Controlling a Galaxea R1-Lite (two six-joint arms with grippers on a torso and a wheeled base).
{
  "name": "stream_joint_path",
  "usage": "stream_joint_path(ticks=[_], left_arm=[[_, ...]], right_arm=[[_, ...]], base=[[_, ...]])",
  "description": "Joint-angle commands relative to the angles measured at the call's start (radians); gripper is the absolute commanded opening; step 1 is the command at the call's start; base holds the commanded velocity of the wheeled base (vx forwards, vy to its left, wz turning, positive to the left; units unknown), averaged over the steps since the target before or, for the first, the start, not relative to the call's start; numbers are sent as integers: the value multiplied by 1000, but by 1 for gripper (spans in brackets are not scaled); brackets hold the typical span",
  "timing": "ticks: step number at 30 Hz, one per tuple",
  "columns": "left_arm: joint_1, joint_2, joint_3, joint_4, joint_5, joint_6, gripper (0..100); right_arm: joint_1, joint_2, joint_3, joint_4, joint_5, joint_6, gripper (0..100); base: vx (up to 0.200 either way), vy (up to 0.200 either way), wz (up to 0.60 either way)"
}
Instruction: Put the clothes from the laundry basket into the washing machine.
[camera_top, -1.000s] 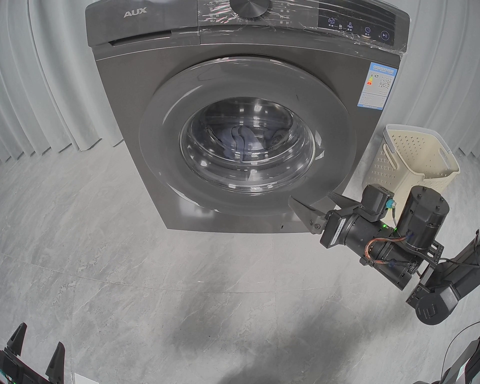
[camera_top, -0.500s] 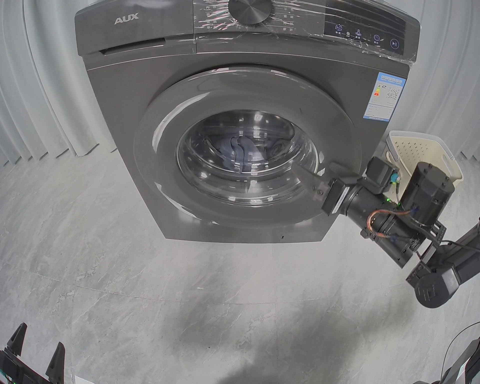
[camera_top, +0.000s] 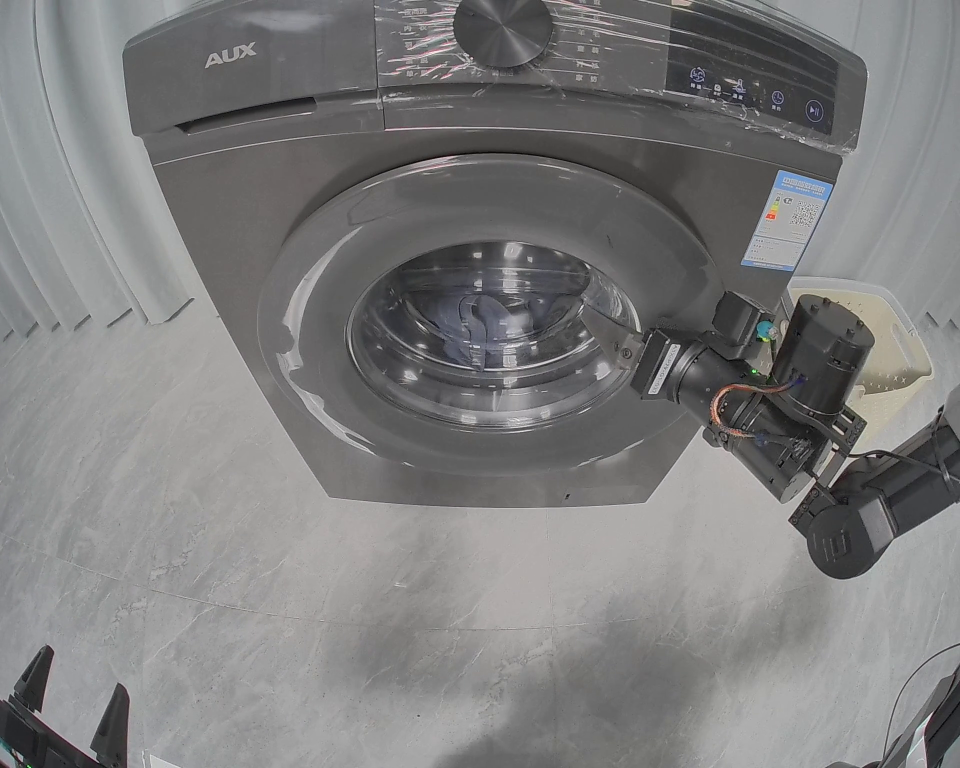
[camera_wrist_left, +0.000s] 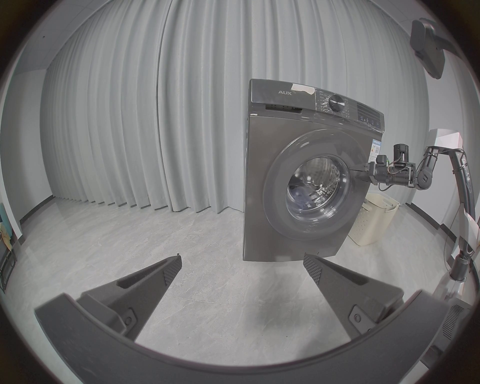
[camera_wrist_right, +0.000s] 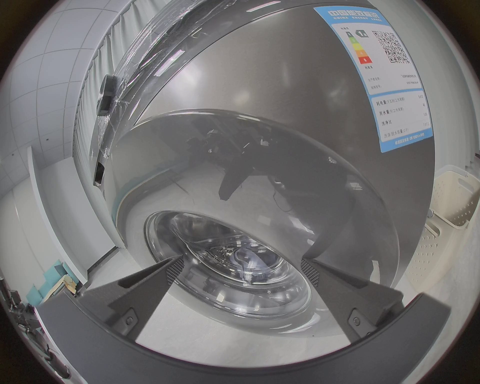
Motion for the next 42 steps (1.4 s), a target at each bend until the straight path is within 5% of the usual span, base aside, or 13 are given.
stream_joint_path(ticks=[1,6,7,10,14,18,25,30,42], left_arm=[[0,-12,15,0,0,0,100],[0,-12,15,0,0,-1,100],[0,-12,15,0,0,-1,100],[0,-12,15,0,0,-1,100],[0,-12,15,0,0,-1,100],[0,-12,15,0,0,0,100],[0,-12,15,0,0,0,100],[0,-12,15,0,0,0,100],[0,-12,15,0,0,-1,100]], right_arm=[[-20,-5,-58,-58,-14,-6,100],[47,-69,61,-67,32,-7,100],[106,-121,160,-54,86,-6,100],[173,-192,313,-50,140,-7,100],[221,-229,466,-67,151,-12,100],[221,-264,516,-70,149,-15,100],[199,-364,542,-56,137,-39,100],[86,-448,626,-56,134,-118,100],[-143,-668,772,-50,137,-196,100]], base=[[0,0,0],[0,0,0],[0,0,0],[0,0,0],[0,0,0],[0,0,0],[0,0,0],[0,0,0],[0,0,0]])
